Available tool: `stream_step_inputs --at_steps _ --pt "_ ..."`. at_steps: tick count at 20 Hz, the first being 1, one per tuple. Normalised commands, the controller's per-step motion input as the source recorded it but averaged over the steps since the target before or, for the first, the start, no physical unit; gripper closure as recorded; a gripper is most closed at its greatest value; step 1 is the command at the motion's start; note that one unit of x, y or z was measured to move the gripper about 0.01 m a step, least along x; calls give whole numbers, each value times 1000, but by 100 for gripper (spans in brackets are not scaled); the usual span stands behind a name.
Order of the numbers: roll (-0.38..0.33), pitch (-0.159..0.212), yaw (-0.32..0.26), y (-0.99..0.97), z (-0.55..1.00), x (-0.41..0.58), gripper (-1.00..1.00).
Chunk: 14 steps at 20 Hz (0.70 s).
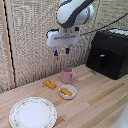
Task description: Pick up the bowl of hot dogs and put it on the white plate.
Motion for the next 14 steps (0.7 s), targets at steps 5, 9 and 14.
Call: stream_step_inputs --at_steps 5,9,14 --pt "48 29 0 -457 -261 -401 -100" --pt "53 25 0 -445 -221 -363 -100" --pt "31 7 0 -378 -284 -267 -100"
